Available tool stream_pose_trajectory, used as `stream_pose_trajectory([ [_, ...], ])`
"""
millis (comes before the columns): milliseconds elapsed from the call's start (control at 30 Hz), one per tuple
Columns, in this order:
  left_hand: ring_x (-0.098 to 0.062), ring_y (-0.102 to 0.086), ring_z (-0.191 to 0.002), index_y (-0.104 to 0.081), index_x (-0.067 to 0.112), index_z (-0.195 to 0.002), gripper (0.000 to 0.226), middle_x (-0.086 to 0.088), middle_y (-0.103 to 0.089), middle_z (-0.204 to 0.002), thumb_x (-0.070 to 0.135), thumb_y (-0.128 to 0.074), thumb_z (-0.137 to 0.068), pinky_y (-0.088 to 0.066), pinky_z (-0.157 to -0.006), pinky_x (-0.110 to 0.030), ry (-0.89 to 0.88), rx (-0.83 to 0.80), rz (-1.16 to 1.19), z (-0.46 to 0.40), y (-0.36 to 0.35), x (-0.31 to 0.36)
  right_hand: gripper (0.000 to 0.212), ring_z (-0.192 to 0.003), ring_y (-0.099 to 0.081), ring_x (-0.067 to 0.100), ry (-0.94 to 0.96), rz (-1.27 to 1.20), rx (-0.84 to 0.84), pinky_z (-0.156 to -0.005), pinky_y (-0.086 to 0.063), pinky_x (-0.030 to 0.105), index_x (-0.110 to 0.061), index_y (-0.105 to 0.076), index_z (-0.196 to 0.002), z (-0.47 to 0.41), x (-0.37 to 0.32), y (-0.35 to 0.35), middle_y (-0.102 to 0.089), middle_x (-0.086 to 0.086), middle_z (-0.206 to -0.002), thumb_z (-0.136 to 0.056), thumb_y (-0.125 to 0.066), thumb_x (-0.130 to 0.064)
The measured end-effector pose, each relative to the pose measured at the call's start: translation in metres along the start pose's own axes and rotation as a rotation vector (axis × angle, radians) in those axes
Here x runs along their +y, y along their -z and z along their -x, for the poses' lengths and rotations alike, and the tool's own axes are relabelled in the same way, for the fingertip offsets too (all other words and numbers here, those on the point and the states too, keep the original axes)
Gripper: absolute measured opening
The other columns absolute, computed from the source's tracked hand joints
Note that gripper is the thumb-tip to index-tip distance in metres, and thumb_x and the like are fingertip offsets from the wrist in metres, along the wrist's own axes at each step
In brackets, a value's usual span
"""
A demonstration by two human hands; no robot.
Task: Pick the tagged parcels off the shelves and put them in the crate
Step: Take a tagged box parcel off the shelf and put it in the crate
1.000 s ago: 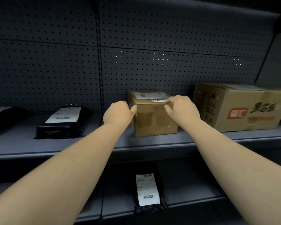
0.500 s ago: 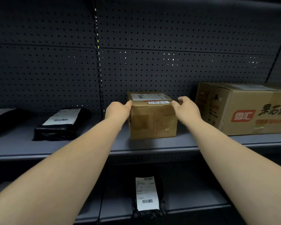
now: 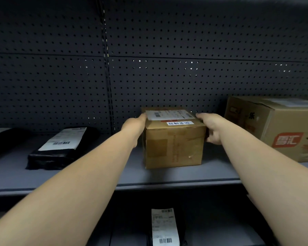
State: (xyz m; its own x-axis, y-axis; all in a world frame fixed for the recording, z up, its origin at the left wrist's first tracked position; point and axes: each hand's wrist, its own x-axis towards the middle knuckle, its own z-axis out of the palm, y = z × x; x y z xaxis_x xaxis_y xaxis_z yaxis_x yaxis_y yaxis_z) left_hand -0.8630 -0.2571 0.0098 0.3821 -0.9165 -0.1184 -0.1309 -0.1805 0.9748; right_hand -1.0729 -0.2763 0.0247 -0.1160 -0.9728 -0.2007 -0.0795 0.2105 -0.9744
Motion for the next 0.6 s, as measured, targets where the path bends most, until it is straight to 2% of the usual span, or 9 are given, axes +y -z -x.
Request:
stream_pose_trajectory([
  [100,-0.02,-0.042,-0.093,-0.042,0.016,-0.138,0.06,-0.008,-0.048,-0.137,0.055,-0.04,-0.092,-0.033,-0.076,-0.029,-0.002,-0.037,0.047,-0.004,-0.003,0.004,0.026,-0.086,-0.067,0.024,-0.048,-0.005,-0.037,-0.07,-0.056,0.039,-0.015,-0.06,-0.105,-0.005,-0.001,0.002,-0.07,0.011,-0.094,-0.093,-0.053,-0.036],
  [200,-0.018,-0.042,-0.092,-0.046,0.018,-0.136,0.058,-0.006,-0.05,-0.135,0.056,-0.04,-0.092,-0.034,-0.078,-0.03,0.007,-0.044,0.072,-0.008,-0.005,0.005,0.024,-0.081,-0.069,0.024,-0.092,-0.026,-0.057,-0.059,-0.056,0.037,-0.014,-0.06,-0.099,-0.008,-0.002,0.004,-0.069,0.011,-0.092,-0.092,-0.055,-0.036],
  [267,-0.017,-0.045,-0.084,-0.047,0.017,-0.134,0.057,-0.006,-0.054,-0.126,0.055,-0.041,-0.092,-0.037,-0.071,-0.026,0.01,-0.041,0.082,-0.01,-0.006,0.004,0.023,-0.077,-0.069,0.024,-0.109,-0.033,-0.068,-0.055,-0.055,0.036,-0.013,-0.06,-0.097,-0.008,-0.001,0.004,-0.069,0.012,-0.09,-0.091,-0.057,-0.035],
  [333,-0.014,-0.045,-0.072,-0.049,0.016,-0.131,0.055,-0.005,-0.055,-0.109,0.054,-0.043,-0.092,-0.034,-0.057,-0.024,0.003,-0.036,0.088,-0.009,-0.006,0.003,0.023,-0.079,-0.068,0.024,-0.111,-0.04,-0.071,-0.057,-0.055,0.036,-0.012,-0.059,-0.101,-0.007,0.001,0.004,-0.069,0.012,-0.093,-0.09,-0.059,-0.033],
  [467,-0.011,-0.042,-0.067,-0.054,0.017,-0.117,0.045,0.004,-0.049,-0.082,0.053,-0.046,-0.091,-0.03,-0.05,-0.024,-0.044,0.005,0.11,-0.005,-0.005,0.003,0.019,-0.081,-0.068,0.024,-0.056,-0.088,-0.054,-0.059,-0.056,0.035,-0.011,-0.059,-0.099,-0.004,0.006,0.005,-0.069,0.013,-0.092,-0.088,-0.063,-0.027],
  [533,-0.011,-0.048,-0.071,-0.057,0.016,-0.104,0.039,0.004,-0.056,-0.084,0.052,-0.046,-0.091,-0.032,-0.052,-0.024,-0.109,0.027,0.121,-0.002,-0.004,0.003,0.015,-0.08,-0.068,0.024,-0.011,-0.129,-0.044,-0.058,-0.056,0.035,-0.011,-0.059,-0.094,-0.001,0.008,0.006,-0.069,0.012,-0.09,-0.088,-0.063,-0.024],
  [600,-0.011,-0.053,-0.076,-0.059,0.017,-0.102,0.039,0.002,-0.061,-0.09,0.052,-0.045,-0.091,-0.035,-0.054,-0.024,-0.184,0.042,0.117,0.003,-0.002,0.001,0.011,-0.08,-0.068,0.024,0.039,-0.163,-0.035,-0.065,-0.057,0.037,-0.011,-0.059,-0.089,0.001,0.009,0.007,-0.07,0.012,-0.088,-0.088,-0.062,-0.021],
])
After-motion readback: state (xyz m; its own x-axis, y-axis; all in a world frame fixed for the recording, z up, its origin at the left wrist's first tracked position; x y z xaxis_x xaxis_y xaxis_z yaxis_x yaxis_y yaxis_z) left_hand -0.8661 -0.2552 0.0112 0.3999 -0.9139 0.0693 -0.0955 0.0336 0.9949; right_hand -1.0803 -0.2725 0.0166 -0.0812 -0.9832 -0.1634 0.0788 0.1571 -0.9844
